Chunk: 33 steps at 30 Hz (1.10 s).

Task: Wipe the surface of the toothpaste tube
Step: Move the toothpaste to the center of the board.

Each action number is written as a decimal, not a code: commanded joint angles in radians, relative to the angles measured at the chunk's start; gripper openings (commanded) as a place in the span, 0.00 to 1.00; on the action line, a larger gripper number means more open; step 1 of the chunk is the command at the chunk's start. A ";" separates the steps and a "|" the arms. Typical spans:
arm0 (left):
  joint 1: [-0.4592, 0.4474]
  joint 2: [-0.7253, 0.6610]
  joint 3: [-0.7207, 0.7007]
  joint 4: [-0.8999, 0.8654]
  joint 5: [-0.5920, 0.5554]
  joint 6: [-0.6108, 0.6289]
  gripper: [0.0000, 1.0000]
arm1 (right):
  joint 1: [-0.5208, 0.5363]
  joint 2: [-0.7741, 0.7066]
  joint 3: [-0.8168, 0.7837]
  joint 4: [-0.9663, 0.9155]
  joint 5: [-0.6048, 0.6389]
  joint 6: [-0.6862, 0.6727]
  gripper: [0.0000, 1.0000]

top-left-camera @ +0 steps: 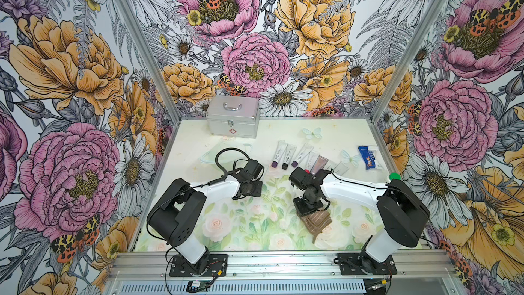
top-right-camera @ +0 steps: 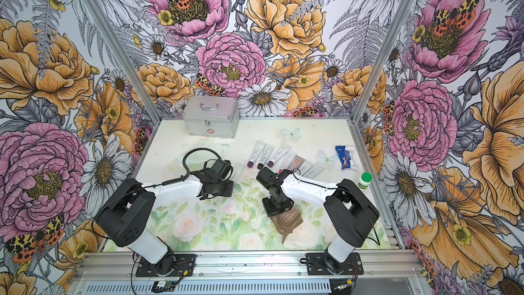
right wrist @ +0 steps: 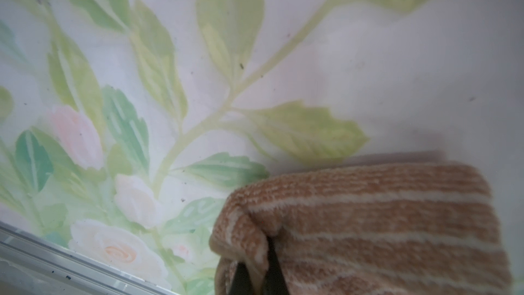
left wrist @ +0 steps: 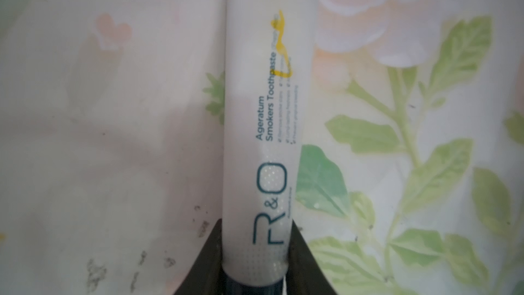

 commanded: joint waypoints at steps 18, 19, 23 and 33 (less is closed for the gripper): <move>-0.605 0.015 -0.105 -0.004 -0.171 -0.245 0.33 | -0.075 -0.021 0.045 -0.031 -0.040 -0.046 0.00; -0.612 0.029 -0.098 -0.001 -0.176 -0.237 0.33 | -0.077 -0.021 0.047 -0.033 -0.041 -0.047 0.00; -0.616 0.050 -0.101 0.022 -0.178 -0.230 0.34 | -0.085 -0.026 0.050 -0.039 -0.044 -0.048 0.00; -0.578 -0.116 -0.199 0.089 -0.177 -0.240 0.56 | -0.098 -0.025 0.062 -0.047 -0.044 -0.054 0.00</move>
